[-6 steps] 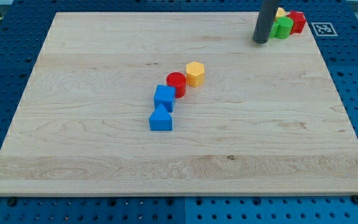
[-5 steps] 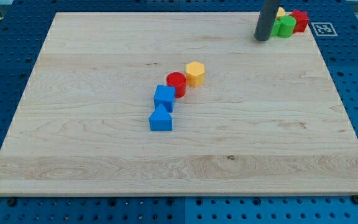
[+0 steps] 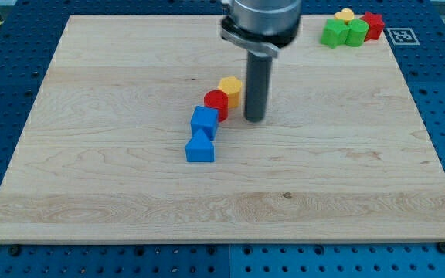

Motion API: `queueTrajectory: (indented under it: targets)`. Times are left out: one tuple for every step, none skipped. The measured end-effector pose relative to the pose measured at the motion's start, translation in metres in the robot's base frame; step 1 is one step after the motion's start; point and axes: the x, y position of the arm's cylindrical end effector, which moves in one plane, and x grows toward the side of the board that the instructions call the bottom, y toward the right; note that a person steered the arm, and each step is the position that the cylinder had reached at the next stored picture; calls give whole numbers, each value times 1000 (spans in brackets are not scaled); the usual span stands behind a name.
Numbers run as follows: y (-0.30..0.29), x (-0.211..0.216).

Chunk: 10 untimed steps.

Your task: Move the line of the blocks up a bit

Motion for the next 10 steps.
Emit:
queueTrajectory:
  targets:
    - [21, 61]
    - [-22, 116]
    - [-93, 119]
    - [-97, 97]
    - [-97, 74]
    - [-97, 53]
    - [-97, 37]
    - [-92, 24]
    - [-91, 25]
    - [-130, 39]
